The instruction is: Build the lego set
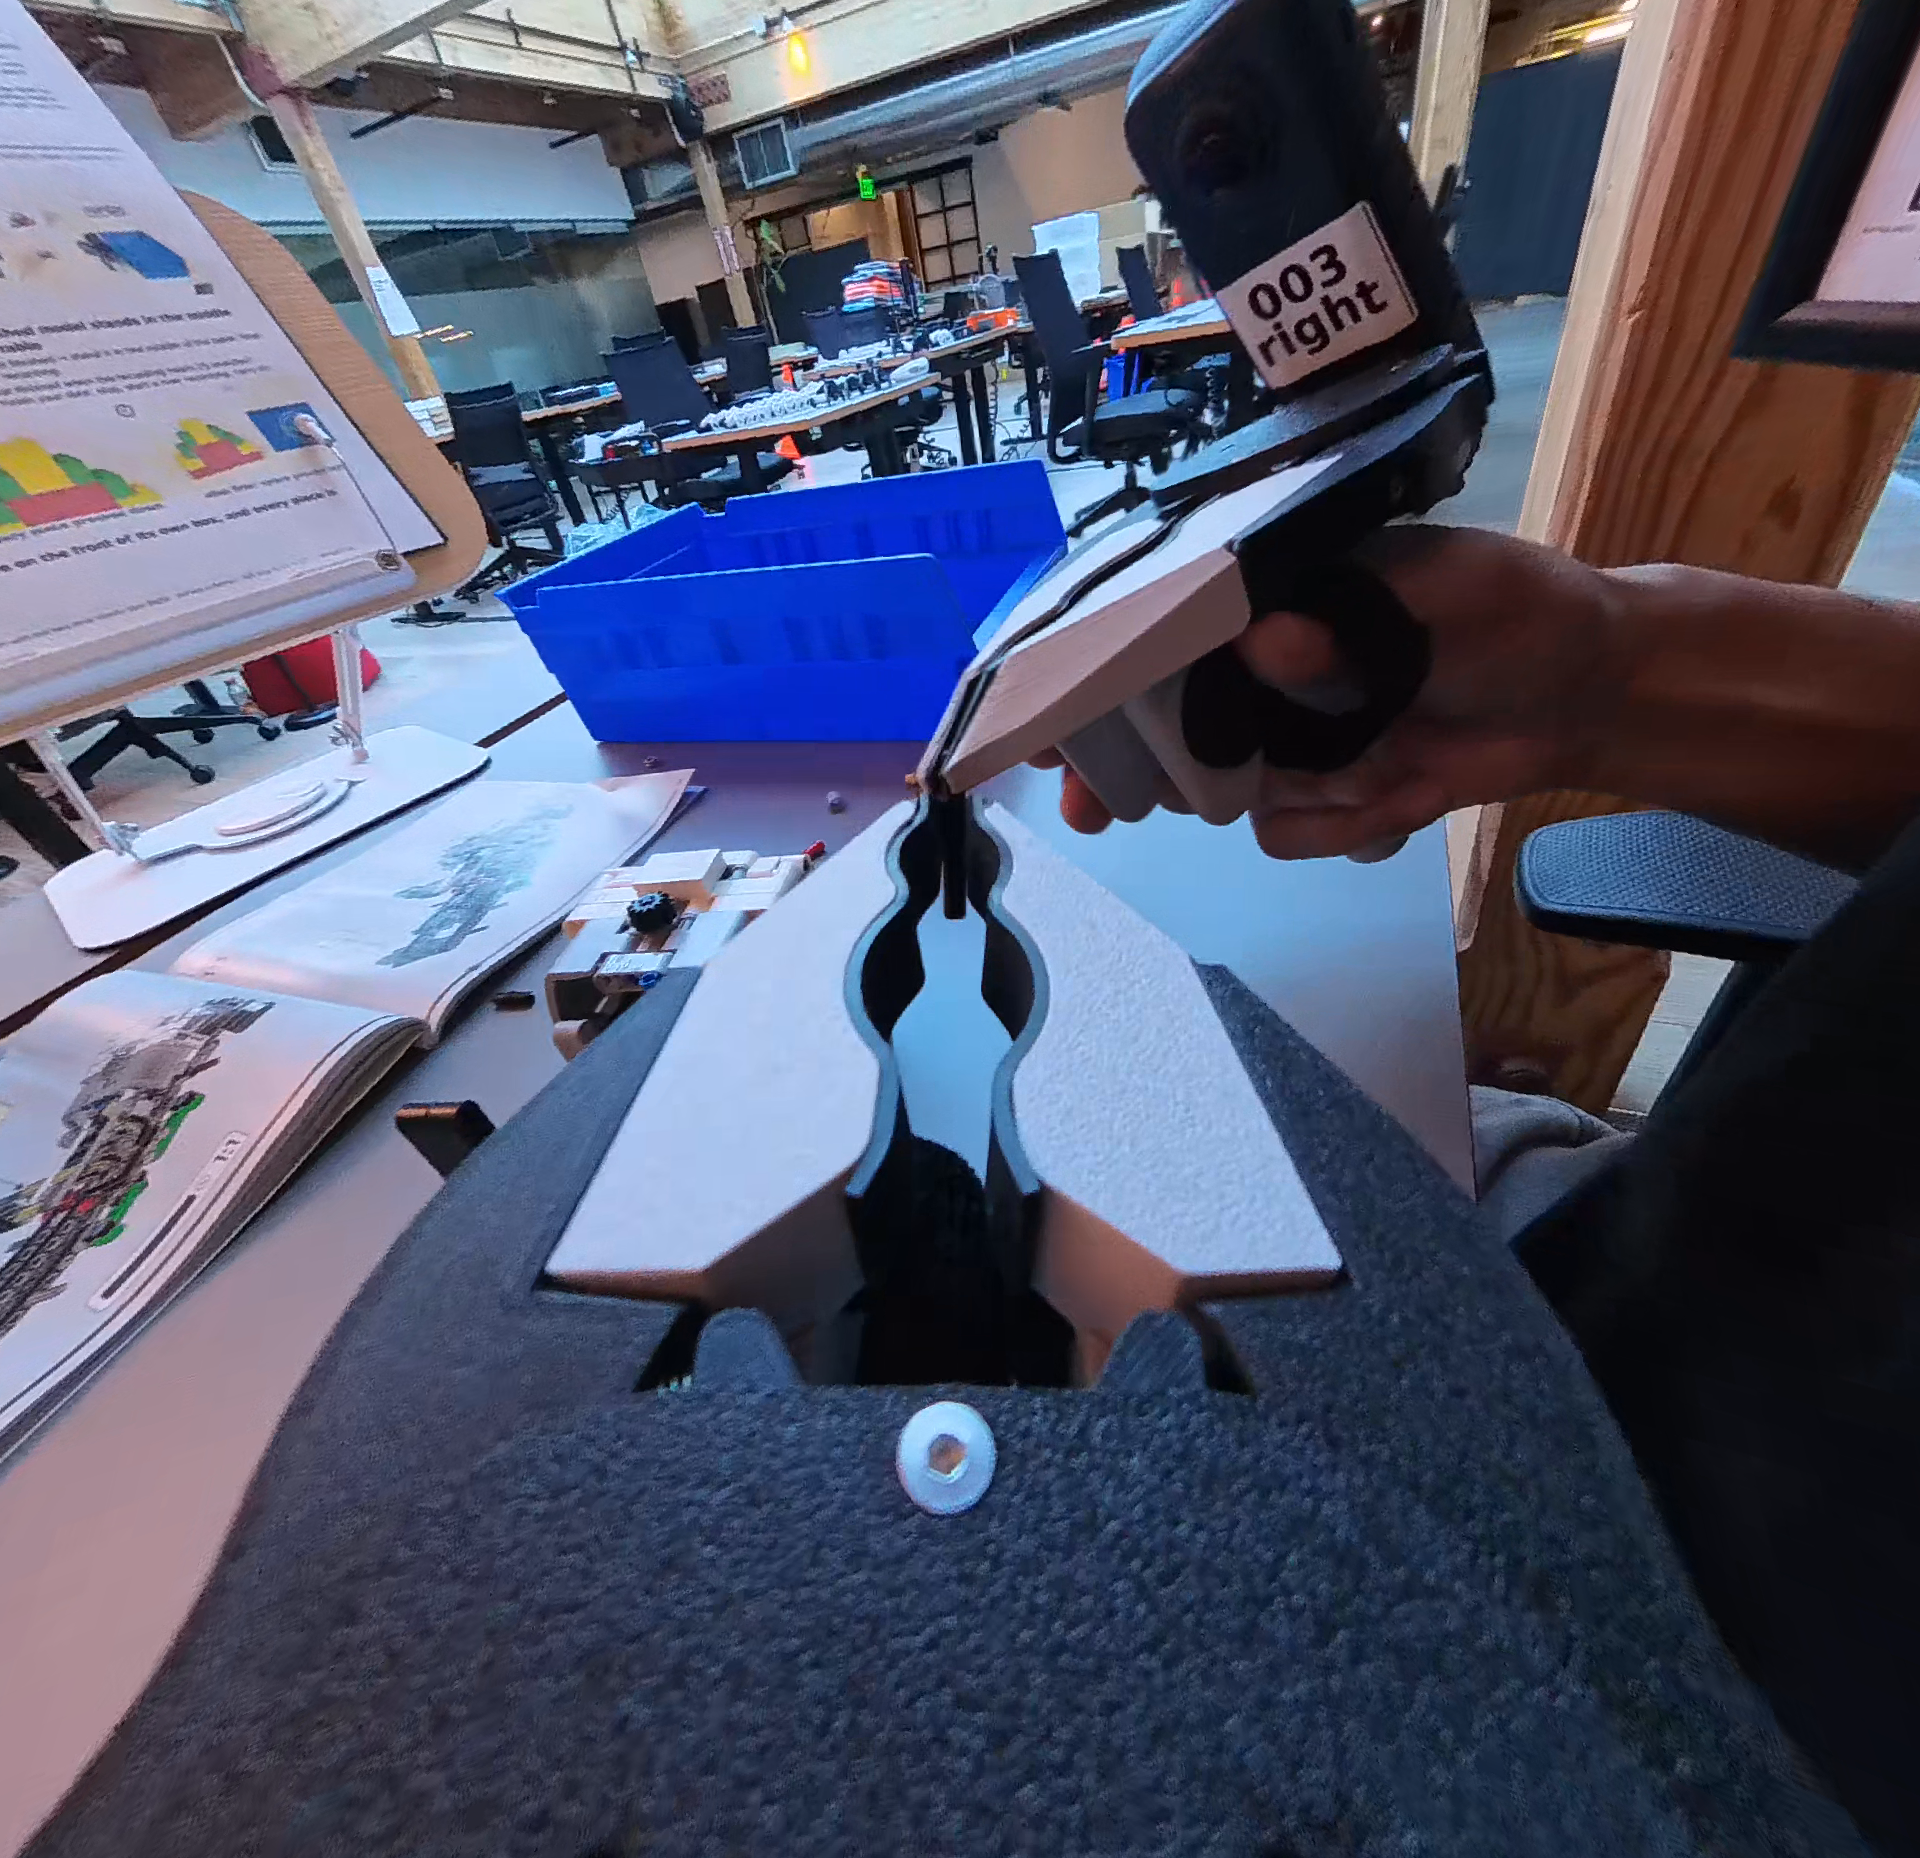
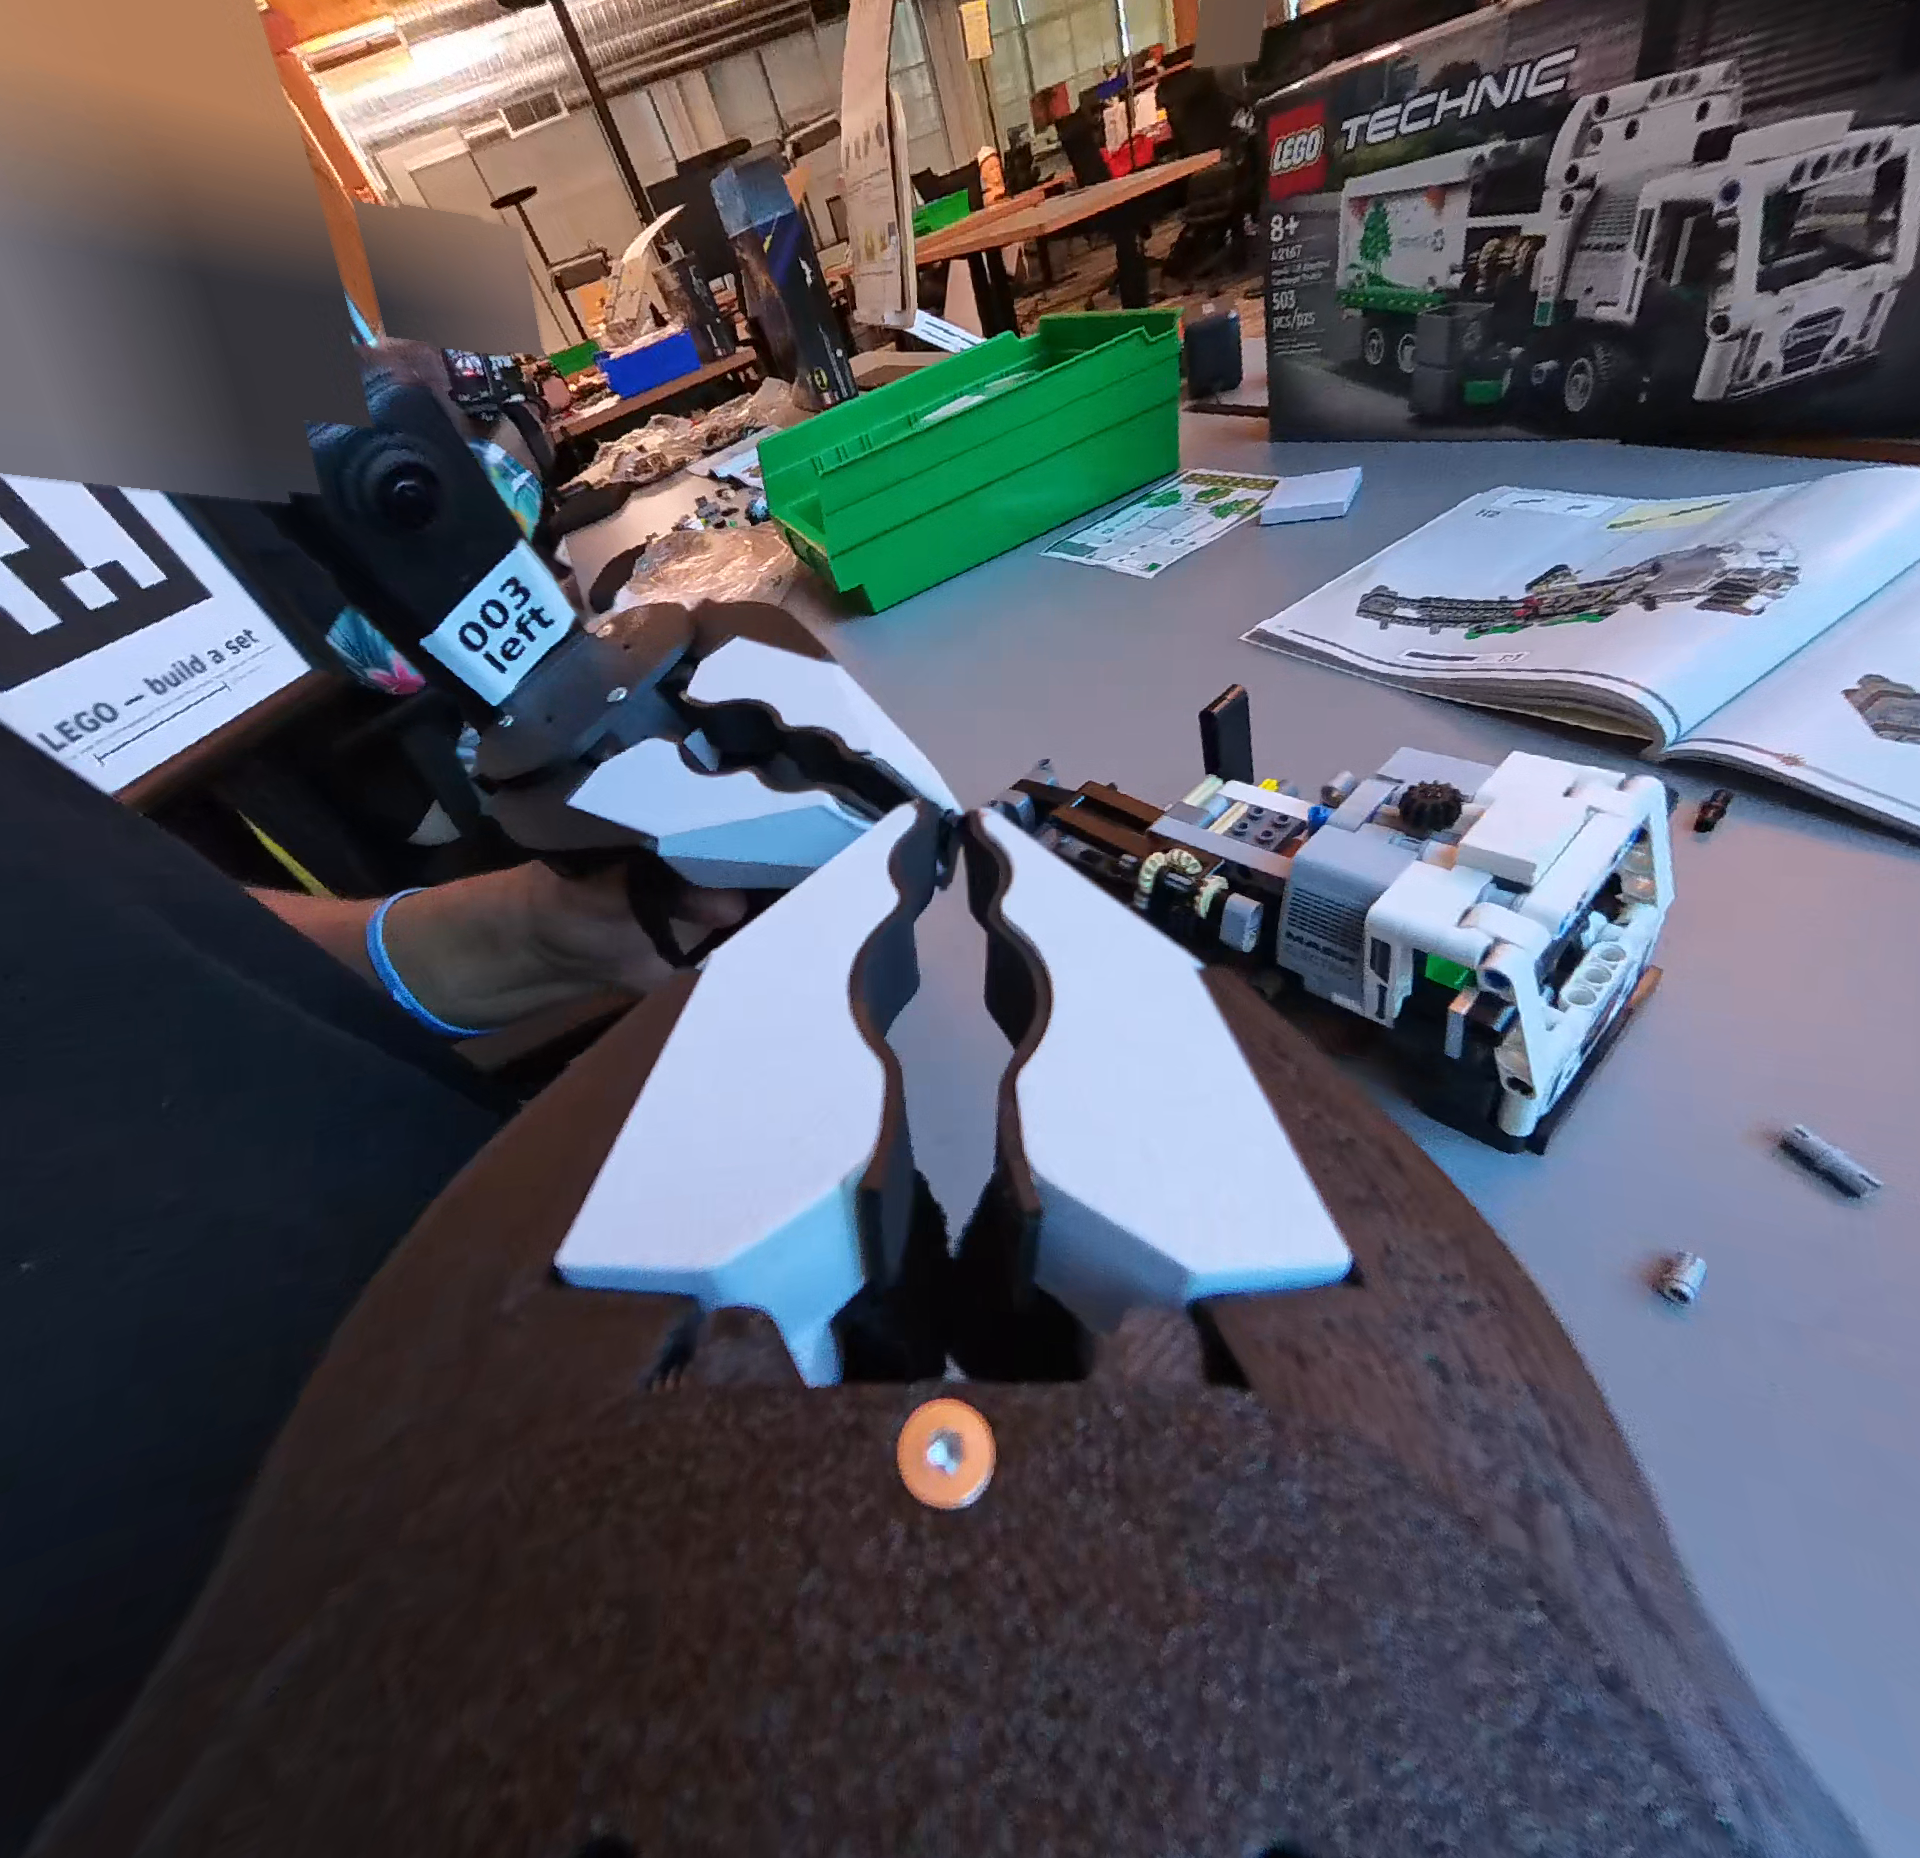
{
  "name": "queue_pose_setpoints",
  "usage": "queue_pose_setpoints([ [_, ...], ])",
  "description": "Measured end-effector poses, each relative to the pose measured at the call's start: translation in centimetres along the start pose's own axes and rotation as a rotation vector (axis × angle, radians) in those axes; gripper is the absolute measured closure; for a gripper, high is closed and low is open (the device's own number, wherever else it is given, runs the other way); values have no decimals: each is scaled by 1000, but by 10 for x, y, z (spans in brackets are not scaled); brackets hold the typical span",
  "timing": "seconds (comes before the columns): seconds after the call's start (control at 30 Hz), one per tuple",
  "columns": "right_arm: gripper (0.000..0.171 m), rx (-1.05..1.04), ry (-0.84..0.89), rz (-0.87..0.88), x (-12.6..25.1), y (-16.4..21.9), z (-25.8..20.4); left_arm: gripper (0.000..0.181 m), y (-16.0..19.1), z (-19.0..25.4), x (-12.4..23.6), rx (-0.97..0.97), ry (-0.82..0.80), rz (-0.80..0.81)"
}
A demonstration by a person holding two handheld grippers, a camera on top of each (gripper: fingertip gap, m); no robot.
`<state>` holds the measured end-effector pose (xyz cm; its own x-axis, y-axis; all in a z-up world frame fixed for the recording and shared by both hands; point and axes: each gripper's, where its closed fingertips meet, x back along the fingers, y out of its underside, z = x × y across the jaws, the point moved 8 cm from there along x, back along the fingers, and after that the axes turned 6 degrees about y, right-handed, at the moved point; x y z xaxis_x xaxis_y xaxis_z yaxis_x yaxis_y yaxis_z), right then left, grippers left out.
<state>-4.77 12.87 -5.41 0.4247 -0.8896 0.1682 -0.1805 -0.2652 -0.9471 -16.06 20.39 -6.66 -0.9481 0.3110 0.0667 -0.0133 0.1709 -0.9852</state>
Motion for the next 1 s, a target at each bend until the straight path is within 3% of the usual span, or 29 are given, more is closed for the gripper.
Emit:
queue_pose_setpoints([
  [0.17,168,26,9,-11,-1,2,-2,179,1,0,1,36,10,-20],
  [0.27,168,112,27,-1,0,2,-5,156,7,-5,0,111,81,-123],
  [0.5,168,228,4,-43,-1,0,-11,177,3,-7,1,96,215,-145],
  [0.73,168,281,-80,-104,5,-1,-12,178,-3,-5,-4,84,336,-155],
  [0.9,168,225,-68,-69,10,-7,-5,179,-7,-10,-10,50,333,-109],
  [1.0,154,256,-19,-63,22,-9,-2,179,-6,-14,-14,17,344,-115],
])
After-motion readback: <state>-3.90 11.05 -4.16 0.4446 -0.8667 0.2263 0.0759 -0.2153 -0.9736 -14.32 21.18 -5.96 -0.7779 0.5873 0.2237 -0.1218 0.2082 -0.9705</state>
